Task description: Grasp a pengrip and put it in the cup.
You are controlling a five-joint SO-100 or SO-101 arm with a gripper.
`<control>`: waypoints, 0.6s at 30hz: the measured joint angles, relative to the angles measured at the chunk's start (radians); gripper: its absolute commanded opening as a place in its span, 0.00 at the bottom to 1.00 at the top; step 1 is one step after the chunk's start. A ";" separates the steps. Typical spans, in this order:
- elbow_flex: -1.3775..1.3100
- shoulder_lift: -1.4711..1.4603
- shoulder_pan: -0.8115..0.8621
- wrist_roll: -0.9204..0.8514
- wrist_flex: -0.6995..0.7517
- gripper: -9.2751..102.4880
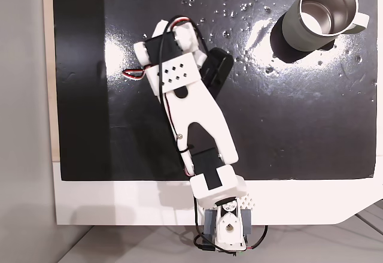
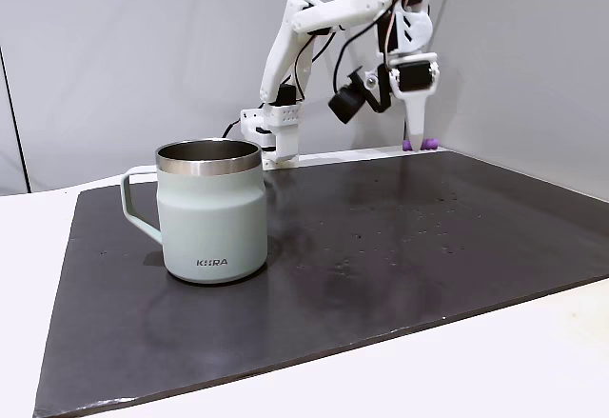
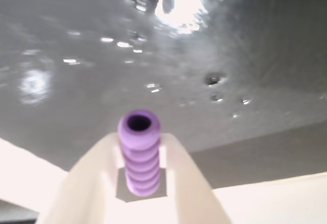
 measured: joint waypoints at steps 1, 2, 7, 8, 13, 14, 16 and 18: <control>-0.018 0.015 0.026 -0.034 0.029 0.08; -0.043 0.031 0.052 -0.072 0.060 0.08; -0.155 0.094 0.215 -0.272 0.178 0.08; -0.167 0.106 0.250 -0.310 0.183 0.08; -0.219 0.132 0.416 -0.485 0.190 0.08; -0.230 0.132 0.446 -0.515 0.190 0.08; -0.252 0.132 0.502 -0.574 0.190 0.08; -0.281 0.129 0.555 -0.627 0.190 0.08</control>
